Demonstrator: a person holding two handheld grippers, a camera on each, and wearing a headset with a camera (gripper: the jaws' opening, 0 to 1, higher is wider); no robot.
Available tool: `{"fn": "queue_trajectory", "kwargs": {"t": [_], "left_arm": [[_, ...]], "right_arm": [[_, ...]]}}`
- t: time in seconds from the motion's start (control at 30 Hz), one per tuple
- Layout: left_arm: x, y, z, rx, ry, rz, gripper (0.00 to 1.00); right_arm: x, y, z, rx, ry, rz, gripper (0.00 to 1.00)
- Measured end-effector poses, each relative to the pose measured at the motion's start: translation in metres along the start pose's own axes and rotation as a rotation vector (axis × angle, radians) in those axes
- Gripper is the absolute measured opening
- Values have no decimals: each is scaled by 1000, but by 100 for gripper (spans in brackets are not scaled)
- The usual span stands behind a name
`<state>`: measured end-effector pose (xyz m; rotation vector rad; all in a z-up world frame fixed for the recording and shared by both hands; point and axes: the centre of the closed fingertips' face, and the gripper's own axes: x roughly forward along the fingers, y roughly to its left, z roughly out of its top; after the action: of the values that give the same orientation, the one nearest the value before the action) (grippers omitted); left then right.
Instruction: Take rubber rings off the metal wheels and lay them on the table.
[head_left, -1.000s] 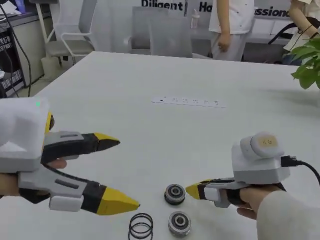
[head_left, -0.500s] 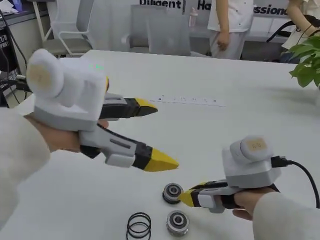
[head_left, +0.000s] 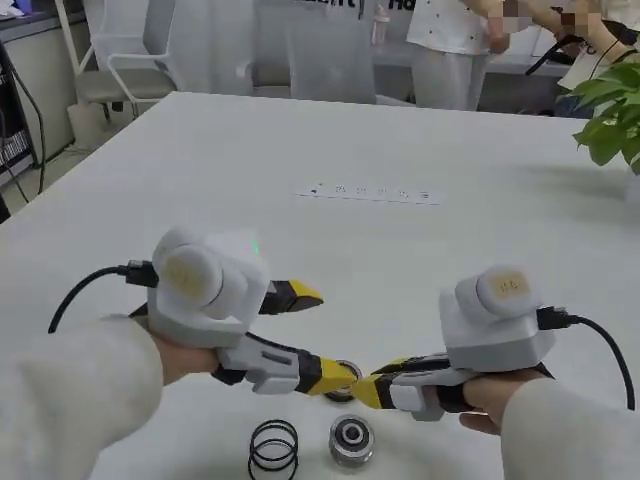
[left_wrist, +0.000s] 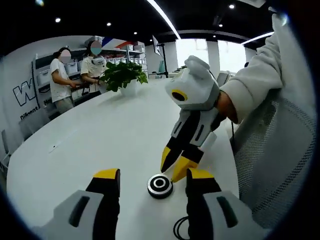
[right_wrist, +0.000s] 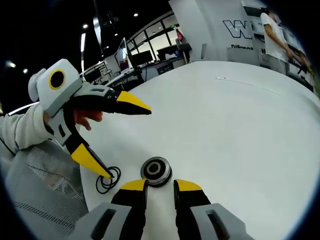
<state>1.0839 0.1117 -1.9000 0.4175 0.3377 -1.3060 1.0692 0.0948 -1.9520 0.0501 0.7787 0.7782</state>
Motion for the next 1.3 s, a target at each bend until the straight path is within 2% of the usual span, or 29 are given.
{"fn": "queue_trajectory", "kwargs": {"t": [0.07, 0.17, 0.33, 0.47, 0.6, 0.67, 0.7, 0.8, 0.93, 1.3], "left_arm": [[2, 1, -1, -33, -11, 3, 45], [6, 1, -6, -35, -8, 14, 42], [13, -5, -20, -13, 43, 11, 33], [18, -8, -24, -25, 44, 13, 24], [22, -14, -29, -7, 65, 2, 14], [24, -14, -32, -6, 75, 2, 12], [23, -14, -31, -20, 64, 3, 11], [23, -10, -32, -40, 71, 24, 9], [23, -9, -33, -90, 65, 28, 8], [21, -9, -34, -105, 63, 31, 7]], "right_arm": [[0, 2, -2, -9, 11, 8, 19], [2, 3, -5, -37, 32, 5, 19], [4, 3, -4, -64, 27, 0, 20], [6, 4, -4, -101, 15, -5, 21], [10, 6, -5, -149, 20, -5, 21], [10, 6, -5, -167, 19, -12, 20], [10, 6, -4, -176, 16, -13, 20], [10, 5, -4, -176, 13, -15, 20], [10, 4, -5, -175, 15, -15, 19], [8, 4, -7, -226, 26, -13, 14]]}}
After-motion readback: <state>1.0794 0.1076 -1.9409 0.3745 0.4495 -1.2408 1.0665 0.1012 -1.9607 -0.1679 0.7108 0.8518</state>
